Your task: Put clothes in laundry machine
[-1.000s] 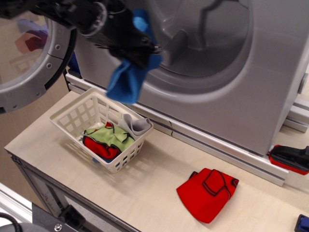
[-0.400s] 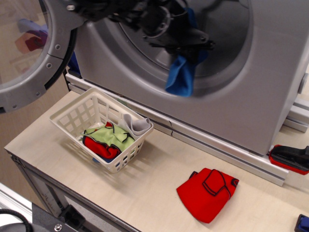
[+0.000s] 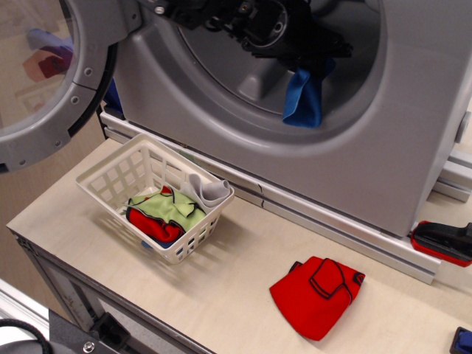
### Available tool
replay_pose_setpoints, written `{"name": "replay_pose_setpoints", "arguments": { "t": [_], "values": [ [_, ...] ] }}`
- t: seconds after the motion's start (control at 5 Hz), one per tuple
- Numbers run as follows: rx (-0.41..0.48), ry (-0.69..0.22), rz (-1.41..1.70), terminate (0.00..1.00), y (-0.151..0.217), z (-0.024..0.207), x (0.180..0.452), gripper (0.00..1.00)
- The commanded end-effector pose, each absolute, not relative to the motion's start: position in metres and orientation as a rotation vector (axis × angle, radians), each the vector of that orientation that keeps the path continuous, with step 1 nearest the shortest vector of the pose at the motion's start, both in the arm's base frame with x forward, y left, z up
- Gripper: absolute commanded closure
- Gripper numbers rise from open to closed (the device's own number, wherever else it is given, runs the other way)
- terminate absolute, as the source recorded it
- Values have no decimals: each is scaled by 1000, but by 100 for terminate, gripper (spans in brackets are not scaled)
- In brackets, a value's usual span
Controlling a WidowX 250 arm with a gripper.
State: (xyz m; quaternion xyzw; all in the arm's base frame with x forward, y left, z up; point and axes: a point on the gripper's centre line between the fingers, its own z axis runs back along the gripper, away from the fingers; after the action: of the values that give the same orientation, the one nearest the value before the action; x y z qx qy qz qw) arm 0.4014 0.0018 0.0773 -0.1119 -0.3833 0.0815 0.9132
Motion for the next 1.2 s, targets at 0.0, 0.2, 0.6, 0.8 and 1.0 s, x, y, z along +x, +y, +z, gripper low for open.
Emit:
{"name": "replay_pose_setpoints", "arguments": {
  "t": [0.0, 0.2, 0.6, 0.8, 1.0],
  "values": [
    [-212, -890, 222, 0, 10, 107, 433, 100],
    [-202, -885, 244, 0, 12, 105, 441, 100],
    [-195, -856, 276, 0, 13, 107, 433, 0],
    [-196, -857, 295, 0, 15, 109, 425, 0],
    [-147, -866, 274, 0, 17, 111, 413, 0]
  ]
}}
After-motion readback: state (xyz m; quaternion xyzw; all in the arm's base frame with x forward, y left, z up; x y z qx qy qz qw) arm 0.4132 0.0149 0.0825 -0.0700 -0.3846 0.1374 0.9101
